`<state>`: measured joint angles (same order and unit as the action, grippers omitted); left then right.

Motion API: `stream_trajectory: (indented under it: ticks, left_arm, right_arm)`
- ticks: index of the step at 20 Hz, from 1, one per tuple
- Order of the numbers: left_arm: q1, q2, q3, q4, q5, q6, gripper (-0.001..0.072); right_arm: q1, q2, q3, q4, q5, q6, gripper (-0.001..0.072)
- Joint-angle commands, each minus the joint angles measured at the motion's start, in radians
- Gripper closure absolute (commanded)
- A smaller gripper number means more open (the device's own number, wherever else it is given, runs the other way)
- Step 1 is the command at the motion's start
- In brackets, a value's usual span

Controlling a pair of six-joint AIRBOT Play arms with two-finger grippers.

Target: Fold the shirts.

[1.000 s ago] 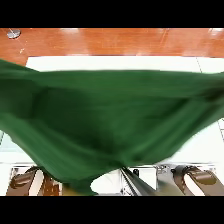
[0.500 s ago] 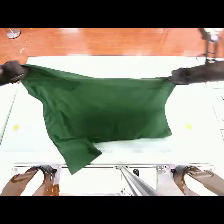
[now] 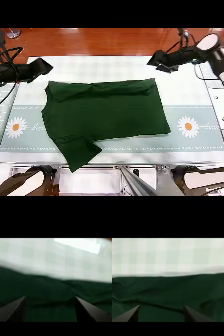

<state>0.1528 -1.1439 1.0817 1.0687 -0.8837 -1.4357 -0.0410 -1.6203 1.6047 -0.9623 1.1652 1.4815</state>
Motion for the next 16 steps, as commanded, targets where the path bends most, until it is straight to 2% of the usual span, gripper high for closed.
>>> stream_trajectory:
  ticks: [1,3,4,5,7,9,12,16]
  left_arm:
    - [0.076,-0.019,-0.008,0.148,-0.307,-0.010,0.0004]
    - [0.164,0.004,-0.082,0.202,-0.443,-0.049,0.0009]
    - [0.214,0.029,-0.131,0.219,-0.478,-0.068,0.0009]
    - [0.273,0.062,-0.196,0.205,-0.497,-0.089,0.0009]
    - [0.377,0.112,-0.346,0.075,-0.507,-0.084,0.0008]
    - [0.438,0.126,-0.478,-0.021,-0.524,-0.046,0.0008]
    - [0.464,0.125,-0.546,0.010,-0.546,-0.039,0.0008]
    - [0.461,0.121,-0.559,-0.019,-0.513,-0.028,0.0008]
  right_arm:
    - [-0.119,0.026,0.019,-0.145,0.271,-0.076,0.0086]
    - [-0.213,0.111,-0.084,-0.346,0.348,-0.088,0.0086]
    - [-0.274,0.164,-0.167,-0.372,0.323,-0.079,0.0087]
    - [-0.348,0.229,-0.279,-0.327,0.261,-0.052,0.0087]
    - [-0.460,0.357,-0.515,-0.105,0.132,-0.074,0.0087]
    - [-0.494,0.475,-0.713,0.063,0.092,-0.217,0.0087]
    - [-0.490,0.589,-0.895,0.134,0.074,-0.280,0.0087]
    - [-0.490,0.627,-1.010,0.219,0.049,-0.332,0.0087]
